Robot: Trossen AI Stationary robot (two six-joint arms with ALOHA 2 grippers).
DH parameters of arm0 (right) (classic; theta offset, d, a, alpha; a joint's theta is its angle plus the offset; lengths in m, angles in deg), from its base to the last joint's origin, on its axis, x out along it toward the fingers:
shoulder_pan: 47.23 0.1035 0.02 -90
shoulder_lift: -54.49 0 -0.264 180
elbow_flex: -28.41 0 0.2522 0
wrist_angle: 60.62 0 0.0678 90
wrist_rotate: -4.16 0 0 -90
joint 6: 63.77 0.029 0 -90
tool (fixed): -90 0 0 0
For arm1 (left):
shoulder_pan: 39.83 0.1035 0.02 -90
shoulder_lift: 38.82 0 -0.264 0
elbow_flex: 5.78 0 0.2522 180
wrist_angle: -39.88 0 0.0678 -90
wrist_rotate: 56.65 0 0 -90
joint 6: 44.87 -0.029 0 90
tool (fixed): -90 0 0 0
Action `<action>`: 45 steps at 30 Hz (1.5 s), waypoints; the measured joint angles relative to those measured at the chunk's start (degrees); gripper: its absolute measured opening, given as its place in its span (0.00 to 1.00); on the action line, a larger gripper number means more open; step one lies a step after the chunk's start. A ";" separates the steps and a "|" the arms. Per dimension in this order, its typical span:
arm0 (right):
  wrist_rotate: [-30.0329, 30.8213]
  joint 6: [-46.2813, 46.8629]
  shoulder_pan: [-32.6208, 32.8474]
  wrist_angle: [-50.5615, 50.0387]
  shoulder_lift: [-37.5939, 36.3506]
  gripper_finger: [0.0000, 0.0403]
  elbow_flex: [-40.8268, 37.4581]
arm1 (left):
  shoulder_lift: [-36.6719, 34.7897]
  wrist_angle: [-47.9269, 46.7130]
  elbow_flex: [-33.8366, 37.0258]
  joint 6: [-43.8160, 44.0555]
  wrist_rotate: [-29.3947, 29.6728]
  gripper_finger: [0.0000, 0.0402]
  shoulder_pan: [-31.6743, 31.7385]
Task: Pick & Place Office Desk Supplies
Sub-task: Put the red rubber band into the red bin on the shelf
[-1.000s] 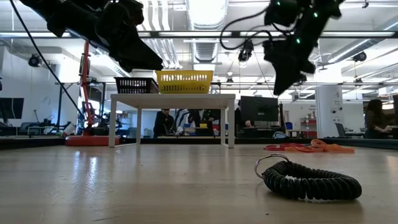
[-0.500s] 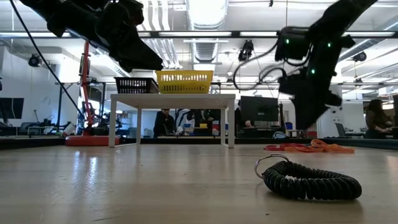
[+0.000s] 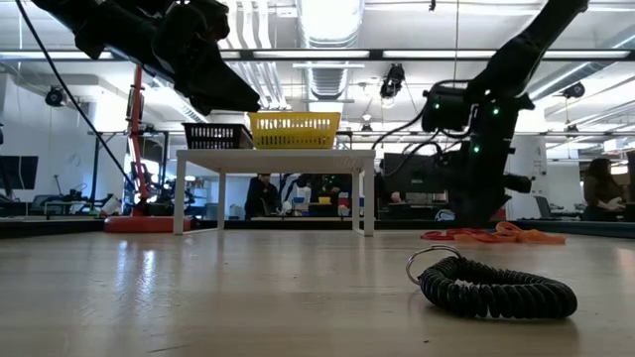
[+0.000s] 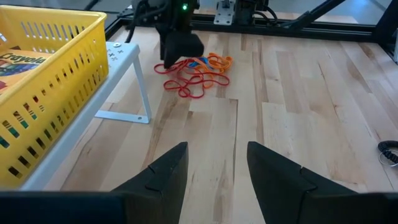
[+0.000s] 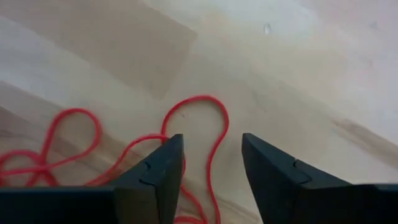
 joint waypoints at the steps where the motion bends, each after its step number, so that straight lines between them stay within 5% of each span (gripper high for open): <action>1: 0.04 -0.06 -0.17 0.04 0.72 0.38 0.16 | -0.02 0.00 0.00 0.00 0.00 0.42 -0.02; 13: -0.35 -2.30 -0.03 -3.61 -1.08 0.04 -0.20 | -0.01 0.00 0.00 0.00 0.00 0.42 0.00; 19: 1.23 -2.69 0.49 -4.48 -8.09 0.02 -0.18 | -0.02 -0.01 0.00 0.00 0.00 0.42 -0.01; 28: -7.93 -0.08 1.89 -3.42 -15.01 0.03 -0.68 | -0.02 0.00 0.00 -0.01 0.00 0.42 -0.01; 40: -13.96 4.91 2.29 2.87 -5.32 0.32 -4.50 | -0.02 0.00 0.00 -0.01 0.00 0.42 -0.01; 45: -13.86 4.71 2.34 6.11 -1.78 0.36 -4.29 | -0.02 0.00 0.00 0.00 0.00 0.42 0.00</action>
